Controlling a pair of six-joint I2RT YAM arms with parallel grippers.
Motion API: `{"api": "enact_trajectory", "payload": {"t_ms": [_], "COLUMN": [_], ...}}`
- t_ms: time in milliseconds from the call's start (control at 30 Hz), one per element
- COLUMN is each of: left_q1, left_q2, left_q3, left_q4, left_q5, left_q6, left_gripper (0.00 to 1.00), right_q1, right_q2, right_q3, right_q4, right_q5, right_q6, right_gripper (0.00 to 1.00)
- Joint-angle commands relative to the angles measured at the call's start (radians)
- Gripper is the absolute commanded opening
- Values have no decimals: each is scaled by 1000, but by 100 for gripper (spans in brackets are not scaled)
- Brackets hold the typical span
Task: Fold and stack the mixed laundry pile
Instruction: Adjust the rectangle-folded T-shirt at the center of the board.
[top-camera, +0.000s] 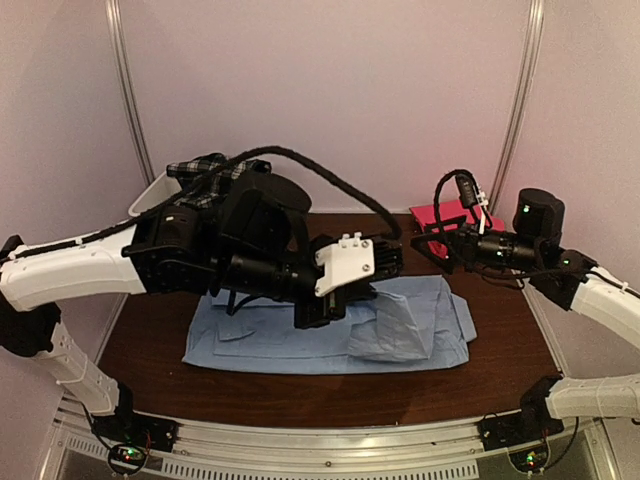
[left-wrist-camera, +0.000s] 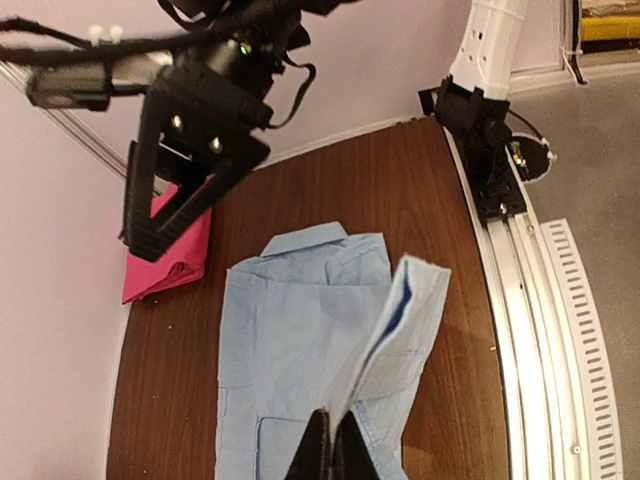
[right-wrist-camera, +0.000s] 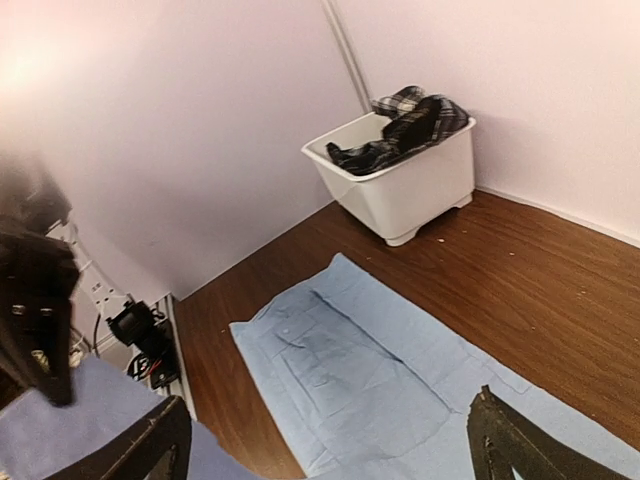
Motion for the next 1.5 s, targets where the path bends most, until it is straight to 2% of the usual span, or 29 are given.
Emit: {"api": "enact_trajectory", "payload": {"t_ms": [0,200,333,500,600,667,733,933,1100,1233,1467], "left_q1": [-23,-64,-144,-151,-116,-37,44,294,444,517,563], "left_q2": [53,154,168,217,214,203,169,68,-14,-47,-95], "left_q3": [203,435,429,406,339,289,219,-65,-332,-476,-624], "left_q4": [-160,-296,-288,-314,-261,-217,-143,115,257,319,353], "left_q5": [-55,-36,-89,-85,-109,-50,-49,-3,-8,-22,-123], "left_q6": [-154,-238,-142,-159,-227,-306,-384,-654,-786,-854,-916], "left_gripper": [0,0,0,0,0,0,0,0,0,0,0], "right_q1": [-91,-158,-164,-165,-168,-172,-179,-195,-200,-200,-200], "right_q2": [67,165,235,292,293,293,299,327,369,420,477], "right_q3": [59,124,138,129,111,108,110,91,81,77,52], "right_q4": [-77,-103,-97,-82,-68,-68,-77,-75,-62,-38,14], "right_q5": [102,77,43,-7,-6,0,10,19,11,-13,-57], "right_q6": [-24,-73,-79,-72,-66,-65,-65,-48,-38,-24,12], "right_gripper": [95,82,73,68,68,68,69,71,71,69,66]}}
